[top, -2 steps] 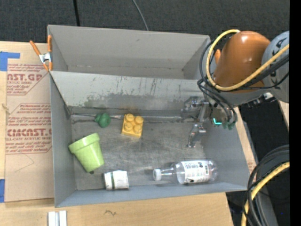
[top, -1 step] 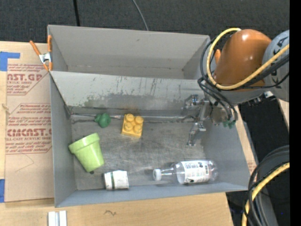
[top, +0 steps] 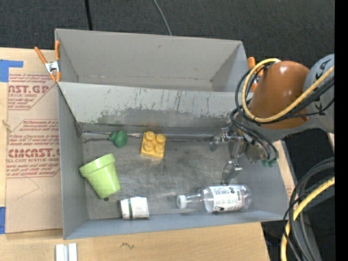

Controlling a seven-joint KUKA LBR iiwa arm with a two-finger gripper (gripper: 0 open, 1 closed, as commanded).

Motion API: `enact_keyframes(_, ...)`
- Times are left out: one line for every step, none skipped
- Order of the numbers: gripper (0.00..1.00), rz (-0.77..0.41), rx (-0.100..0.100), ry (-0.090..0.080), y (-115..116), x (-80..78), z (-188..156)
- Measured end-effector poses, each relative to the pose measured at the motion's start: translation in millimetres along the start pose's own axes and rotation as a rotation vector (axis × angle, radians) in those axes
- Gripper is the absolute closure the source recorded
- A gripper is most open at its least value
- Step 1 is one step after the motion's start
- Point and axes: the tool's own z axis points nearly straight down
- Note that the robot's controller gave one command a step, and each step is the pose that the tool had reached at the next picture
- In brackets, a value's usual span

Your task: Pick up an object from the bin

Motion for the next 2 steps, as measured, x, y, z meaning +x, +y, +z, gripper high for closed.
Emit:
enact_keyframes(0.0, -0.074, -0.006, 0.009, -25, 16.3, 11)
enact_keyframes(0.0, -0.279, -0.002, 0.002, -20, 43.8, 54)
